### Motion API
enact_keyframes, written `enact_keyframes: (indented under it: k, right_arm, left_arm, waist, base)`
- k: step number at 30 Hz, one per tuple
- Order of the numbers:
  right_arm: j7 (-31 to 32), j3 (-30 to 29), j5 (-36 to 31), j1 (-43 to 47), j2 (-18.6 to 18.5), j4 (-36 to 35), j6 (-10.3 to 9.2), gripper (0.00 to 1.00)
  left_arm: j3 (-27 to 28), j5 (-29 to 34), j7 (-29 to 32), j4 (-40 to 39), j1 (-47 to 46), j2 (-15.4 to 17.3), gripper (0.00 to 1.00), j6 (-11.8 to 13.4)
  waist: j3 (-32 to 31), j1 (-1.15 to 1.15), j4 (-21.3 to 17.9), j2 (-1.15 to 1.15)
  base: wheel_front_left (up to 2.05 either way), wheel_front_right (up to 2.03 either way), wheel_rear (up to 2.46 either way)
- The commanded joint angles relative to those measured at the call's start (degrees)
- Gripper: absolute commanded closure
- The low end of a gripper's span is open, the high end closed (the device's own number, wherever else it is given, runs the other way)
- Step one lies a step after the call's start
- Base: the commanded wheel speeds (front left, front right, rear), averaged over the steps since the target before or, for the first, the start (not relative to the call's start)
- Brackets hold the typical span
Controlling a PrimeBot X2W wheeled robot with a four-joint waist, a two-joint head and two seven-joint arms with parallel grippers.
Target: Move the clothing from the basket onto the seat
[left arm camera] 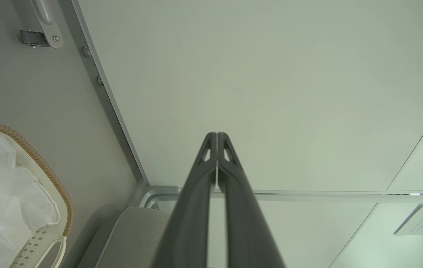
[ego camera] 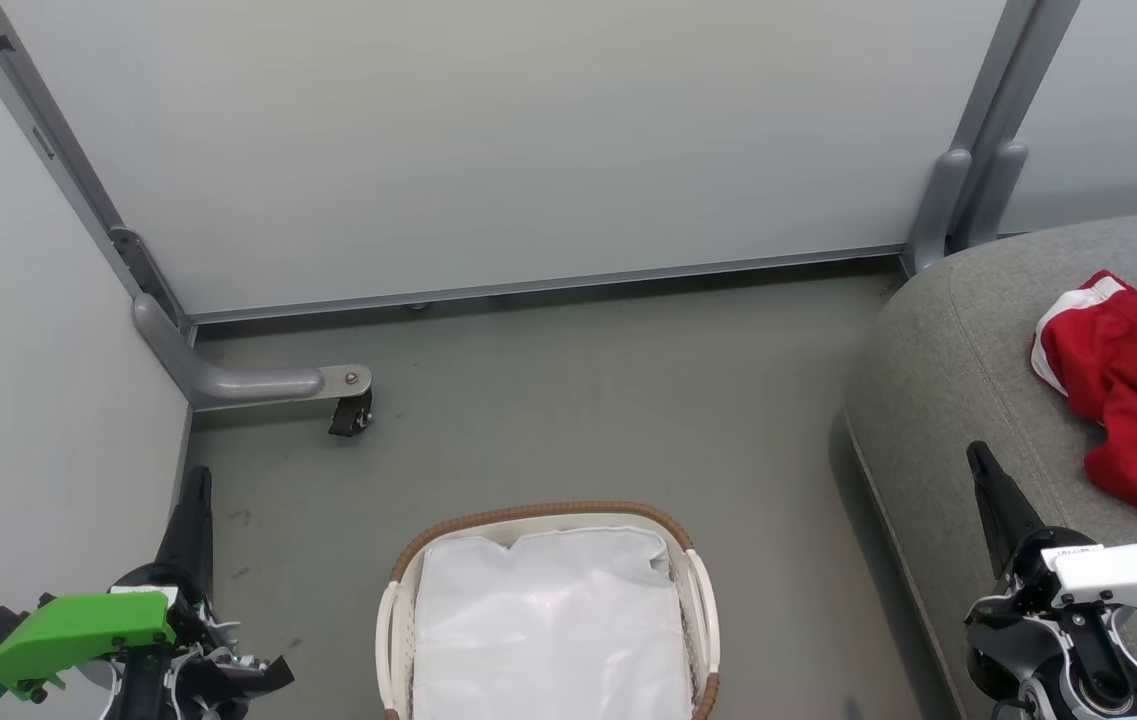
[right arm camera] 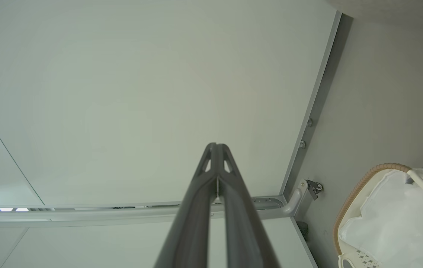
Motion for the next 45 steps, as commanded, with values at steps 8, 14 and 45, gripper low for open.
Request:
enact_keyframes:
  k: [8, 14, 45]
  right_arm:
    - [0.08, -0.1, 0.19, 0.63, -0.34, -0.21, -0.02, 1.0]
    - [0.08, -0.1, 0.19, 0.63, -0.34, -0.21, -0.02, 1.0]
    - [0.07, -0.09, 0.2, 0.63, -0.34, -0.2, -0.02, 1.0]
  left_arm:
    - [0.12, -0.17, 0.21, -0.07, -0.55, 0.4, 1.0, -0.2]
    - [0.12, -0.17, 0.21, -0.07, -0.55, 0.4, 1.0, -0.2]
    - [0.11, -0.18, 0.21, -0.07, -0.55, 0.4, 1.0, -0.2]
  waist:
    - [0.0, 0.0, 0.0, 0.0]
    - [0.0, 0.0, 0.0, 0.0]
    - [0.0, 0.0, 0.0, 0.0]
  base:
    - [0.0, 0.0, 0.0]
    - [0.0, 0.0, 0.0]
    - [0.0, 0.0, 0.0]
